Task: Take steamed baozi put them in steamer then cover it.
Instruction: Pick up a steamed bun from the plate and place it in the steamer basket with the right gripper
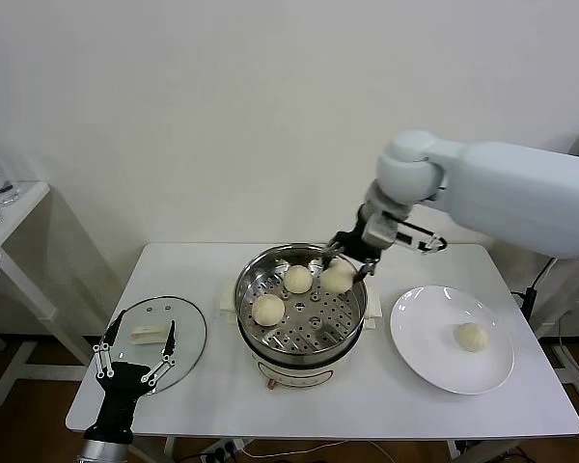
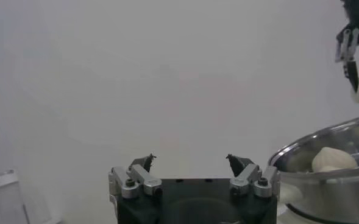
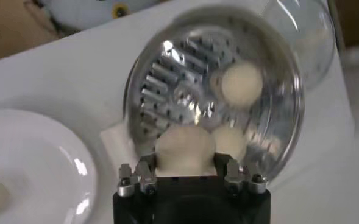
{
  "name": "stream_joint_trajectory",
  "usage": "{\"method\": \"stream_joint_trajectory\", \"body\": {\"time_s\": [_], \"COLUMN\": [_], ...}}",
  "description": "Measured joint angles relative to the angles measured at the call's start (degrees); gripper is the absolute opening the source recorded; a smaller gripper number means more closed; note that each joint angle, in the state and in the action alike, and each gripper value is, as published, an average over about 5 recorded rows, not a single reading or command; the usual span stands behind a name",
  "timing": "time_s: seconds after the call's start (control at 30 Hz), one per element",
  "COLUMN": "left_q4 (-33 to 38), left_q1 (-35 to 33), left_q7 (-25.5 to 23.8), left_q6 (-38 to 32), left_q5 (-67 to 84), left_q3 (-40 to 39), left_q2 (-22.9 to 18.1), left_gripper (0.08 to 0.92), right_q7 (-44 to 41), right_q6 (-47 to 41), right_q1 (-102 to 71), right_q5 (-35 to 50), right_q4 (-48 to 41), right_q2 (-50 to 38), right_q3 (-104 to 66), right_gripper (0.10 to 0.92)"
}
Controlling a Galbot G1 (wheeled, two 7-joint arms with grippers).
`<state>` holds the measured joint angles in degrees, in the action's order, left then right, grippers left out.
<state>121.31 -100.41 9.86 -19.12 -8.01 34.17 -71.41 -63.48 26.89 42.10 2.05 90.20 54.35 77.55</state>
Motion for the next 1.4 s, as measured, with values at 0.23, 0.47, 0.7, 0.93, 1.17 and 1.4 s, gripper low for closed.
{"method": "stream_joint_trajectory", "body": {"time_s": [0.23,0.47,0.7,0.93,1.17,1.4], "left_q4": [-0.21,-0.37,-0.49,-0.48,-0.51,-0.62], "left_q1": [0.07,0.25,0.23,0.2,0.23,0.48], "left_q7": [0.05,0.16,0.25,0.4,0.47,0.48], "left_q6": [-0.06,-0.12,-0.25,-0.47,-0.52,-0.55], "left_q5": [0.0,-0.01,-0.01,0.0,0.0,0.0], "left_q3": [0.09,0.08,0.1,0.32,0.38,0.26], "left_q2": [-0.21,-0.28,-0.27,-0.29,-0.39,-0.27], "left_gripper": [0.823,0.823,0.823,0.823,0.823,0.823], "right_q7": [0.92,1.43,1.66,1.69,1.34,-0.32], "right_q6": [4.23,7.32,9.17,10.14,10.59,8.03], "right_q1": [-3.39,-6.75,-9.65,-11.42,-11.69,-10.45], "right_q5": [-5.06,-9.29,-12.54,-14.75,-15.78,-13.37], "right_q4": [1.22,1.71,1.39,1.08,1.06,0.9], "right_q2": [3.24,4.64,5.78,6.53,6.1,3.67], "right_q3": [-0.18,-0.84,-1.55,-1.91,-3.04,-5.12], "right_gripper": [0.662,0.67,0.678,0.704,0.815,0.823]}}
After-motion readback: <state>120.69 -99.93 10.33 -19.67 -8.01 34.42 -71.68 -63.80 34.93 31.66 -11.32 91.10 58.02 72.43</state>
